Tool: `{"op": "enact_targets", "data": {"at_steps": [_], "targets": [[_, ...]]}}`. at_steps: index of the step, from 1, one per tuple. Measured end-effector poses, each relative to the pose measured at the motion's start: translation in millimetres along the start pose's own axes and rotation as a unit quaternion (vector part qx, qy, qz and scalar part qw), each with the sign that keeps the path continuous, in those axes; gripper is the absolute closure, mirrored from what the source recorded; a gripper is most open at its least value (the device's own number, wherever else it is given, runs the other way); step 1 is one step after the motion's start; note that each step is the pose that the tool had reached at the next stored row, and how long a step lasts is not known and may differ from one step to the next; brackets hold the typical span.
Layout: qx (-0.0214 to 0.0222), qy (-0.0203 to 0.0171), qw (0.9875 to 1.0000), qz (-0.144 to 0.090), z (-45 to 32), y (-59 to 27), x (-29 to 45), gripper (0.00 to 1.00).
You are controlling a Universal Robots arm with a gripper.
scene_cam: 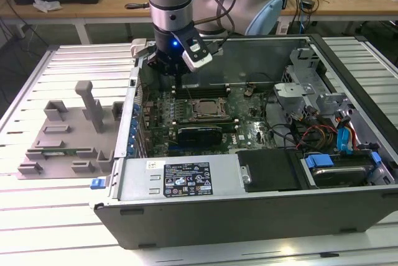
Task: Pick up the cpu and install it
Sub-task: 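Install the first cpu locking lever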
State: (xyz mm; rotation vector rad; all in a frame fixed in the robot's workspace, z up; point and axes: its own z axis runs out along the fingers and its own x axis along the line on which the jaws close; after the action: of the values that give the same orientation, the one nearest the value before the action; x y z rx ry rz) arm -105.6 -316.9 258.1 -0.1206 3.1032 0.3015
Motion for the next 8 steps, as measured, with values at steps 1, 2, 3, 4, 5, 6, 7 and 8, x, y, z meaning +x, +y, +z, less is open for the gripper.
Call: {"op": "enact_targets", "data": {"at_steps": [1, 2, 3, 4, 5, 6, 7, 8], "targets": [[-0.0006, 0.0000, 1.0000, 0.000, 0.0, -0.1, -1.1, 0.89], [-0.0007, 0.0000, 1.0000, 0.000, 0.1, -0.2, -2.7, 0.89], [-0.0007, 0.0000, 1.0000, 0.000, 0.2, -0.4, -5.0, 0.89], [-0.0007, 0.0000, 1.0000, 0.000, 0.3, -0.8, -9.4, 0.89], [-0.0007, 0.0001, 1.0000, 0.000, 0.4, -1.1, -13.0, 0.89], [-0.0007, 0.0002, 1.0000, 0.000, 0.5, -1.5, -17.4, 0.89], [-0.0008, 0.0003, 1.0000, 0.000, 0.7, -2.0, -23.3, 0.89], [-0.0007, 0.0004, 1.0000, 0.000, 0.9, -2.4, -27.5, 0.89]]}}
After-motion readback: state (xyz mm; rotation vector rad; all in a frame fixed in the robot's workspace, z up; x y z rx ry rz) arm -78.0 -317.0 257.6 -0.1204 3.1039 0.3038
